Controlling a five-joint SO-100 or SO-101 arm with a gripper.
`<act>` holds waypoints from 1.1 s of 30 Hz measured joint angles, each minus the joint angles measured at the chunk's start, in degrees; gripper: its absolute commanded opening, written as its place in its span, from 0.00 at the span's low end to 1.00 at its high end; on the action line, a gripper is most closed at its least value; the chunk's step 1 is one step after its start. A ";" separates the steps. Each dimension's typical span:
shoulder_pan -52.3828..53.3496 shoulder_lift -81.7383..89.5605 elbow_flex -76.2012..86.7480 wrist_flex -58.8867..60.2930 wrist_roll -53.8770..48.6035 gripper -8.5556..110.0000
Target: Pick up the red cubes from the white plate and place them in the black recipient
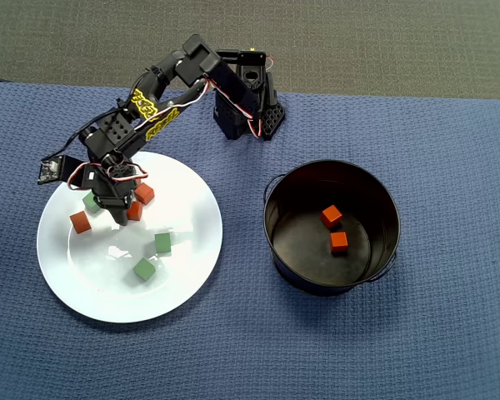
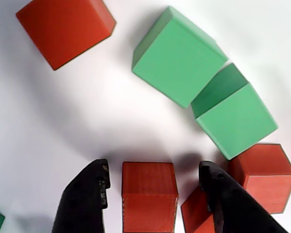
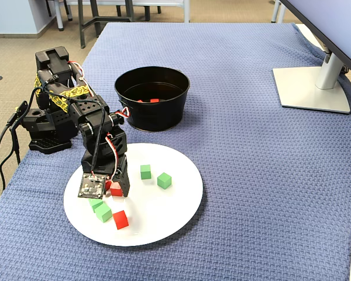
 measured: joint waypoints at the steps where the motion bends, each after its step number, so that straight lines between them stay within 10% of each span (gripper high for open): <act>1: -0.09 0.00 0.00 -0.26 -0.09 0.19; 33: -3.52 8.44 4.92 -2.46 6.15 0.07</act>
